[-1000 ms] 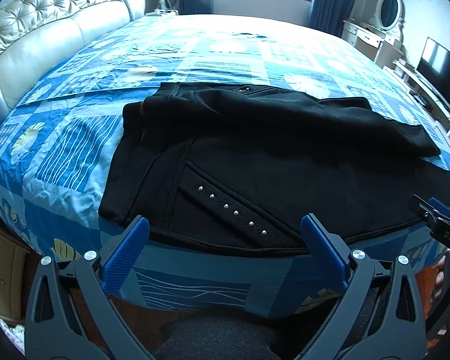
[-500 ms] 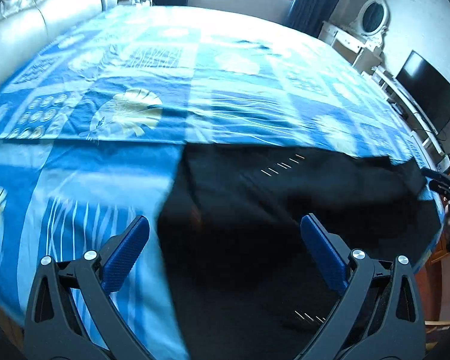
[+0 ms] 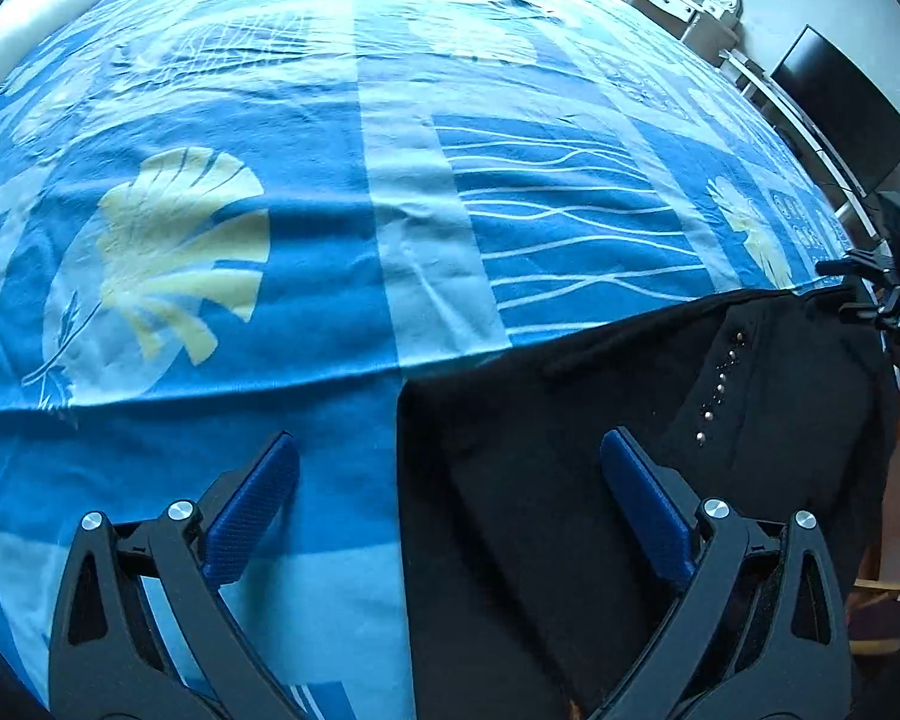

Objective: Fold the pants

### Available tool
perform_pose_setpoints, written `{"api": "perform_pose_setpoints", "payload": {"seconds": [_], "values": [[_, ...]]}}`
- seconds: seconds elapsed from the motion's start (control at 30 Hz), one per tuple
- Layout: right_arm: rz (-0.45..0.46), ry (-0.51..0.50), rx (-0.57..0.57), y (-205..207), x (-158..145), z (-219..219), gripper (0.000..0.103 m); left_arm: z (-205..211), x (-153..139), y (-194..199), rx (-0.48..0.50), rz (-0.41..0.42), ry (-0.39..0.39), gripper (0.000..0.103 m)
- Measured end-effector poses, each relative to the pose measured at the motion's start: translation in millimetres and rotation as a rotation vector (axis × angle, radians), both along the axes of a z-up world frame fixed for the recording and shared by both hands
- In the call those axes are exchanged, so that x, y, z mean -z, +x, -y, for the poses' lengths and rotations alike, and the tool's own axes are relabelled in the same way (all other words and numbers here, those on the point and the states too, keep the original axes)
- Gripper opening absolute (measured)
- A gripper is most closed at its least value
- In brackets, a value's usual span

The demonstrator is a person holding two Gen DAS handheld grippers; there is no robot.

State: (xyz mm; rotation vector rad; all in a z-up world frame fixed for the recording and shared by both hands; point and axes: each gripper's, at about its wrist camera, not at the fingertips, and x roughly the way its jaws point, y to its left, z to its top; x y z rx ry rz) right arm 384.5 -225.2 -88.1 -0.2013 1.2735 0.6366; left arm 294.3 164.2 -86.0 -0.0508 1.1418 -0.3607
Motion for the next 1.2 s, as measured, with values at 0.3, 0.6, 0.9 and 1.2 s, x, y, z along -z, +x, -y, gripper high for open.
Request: {"api": "perform_pose_setpoints", "payload": {"seconds": [0.3,0.6,0.9,1.2], "values": [[0.046,-0.066,-0.059,-4,-18,-15,0.012,8,-24,14,0.017,0.017,-0.034,0.03],[0.426,-0.169,0.002,-66,-83,-28,0.012,-6,-87,-29,-0.053,0.17,-0.173,0.004],[0.612,-0.22,-0.011,-195,-85,-31,0.012,-19,-110,-137,-0.099,0.232,-0.264,0.004],[0.553,-0.271,-0.024,-271,-25,-30,0.012,-23,-63,-224,-0.152,0.136,-0.283,0.005]]}}
